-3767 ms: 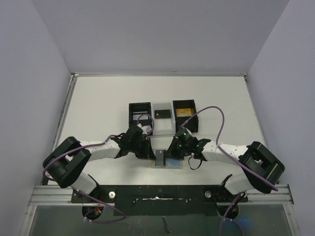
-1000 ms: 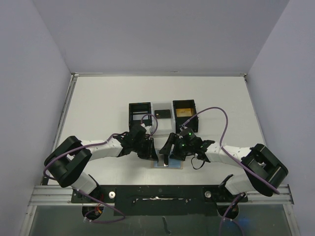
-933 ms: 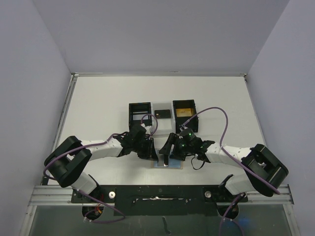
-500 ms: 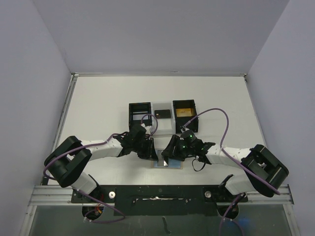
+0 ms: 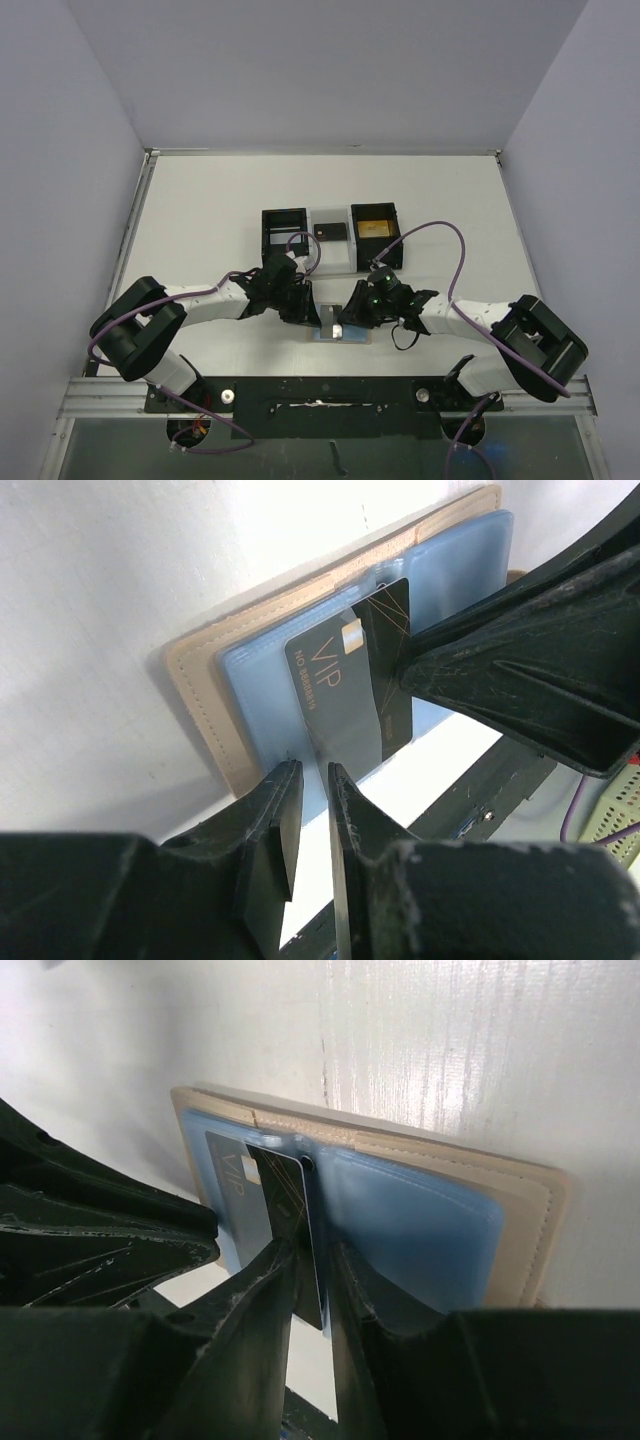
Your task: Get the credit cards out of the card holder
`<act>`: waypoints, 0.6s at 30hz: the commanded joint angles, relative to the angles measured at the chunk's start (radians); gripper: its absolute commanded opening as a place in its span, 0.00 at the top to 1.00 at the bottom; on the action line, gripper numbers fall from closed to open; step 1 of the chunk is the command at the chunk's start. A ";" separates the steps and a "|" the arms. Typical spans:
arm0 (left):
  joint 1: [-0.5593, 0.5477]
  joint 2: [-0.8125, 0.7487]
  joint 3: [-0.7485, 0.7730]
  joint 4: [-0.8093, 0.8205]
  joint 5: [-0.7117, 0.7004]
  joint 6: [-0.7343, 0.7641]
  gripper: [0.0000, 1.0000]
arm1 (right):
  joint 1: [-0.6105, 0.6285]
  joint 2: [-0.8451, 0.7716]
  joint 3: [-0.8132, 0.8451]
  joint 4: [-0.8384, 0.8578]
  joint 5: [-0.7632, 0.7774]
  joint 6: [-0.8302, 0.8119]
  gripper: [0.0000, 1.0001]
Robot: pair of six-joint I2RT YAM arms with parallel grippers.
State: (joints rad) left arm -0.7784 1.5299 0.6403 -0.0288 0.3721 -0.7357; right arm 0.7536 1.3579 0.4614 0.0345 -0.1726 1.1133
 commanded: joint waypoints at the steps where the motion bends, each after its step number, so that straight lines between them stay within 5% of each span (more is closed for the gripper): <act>1: -0.002 0.013 -0.005 -0.049 -0.055 0.036 0.83 | 0.004 -0.020 0.020 0.036 -0.008 -0.021 0.76; 8: -0.002 0.014 -0.010 -0.045 -0.052 0.033 0.83 | 0.004 0.035 0.043 0.054 -0.032 -0.029 0.75; 18: -0.002 0.001 -0.007 -0.054 -0.072 0.033 0.84 | -0.001 -0.005 0.049 -0.031 0.022 -0.032 0.92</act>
State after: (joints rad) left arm -0.7784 1.5299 0.6403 -0.0299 0.3695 -0.7357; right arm 0.7536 1.3872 0.4770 0.0452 -0.1928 1.0962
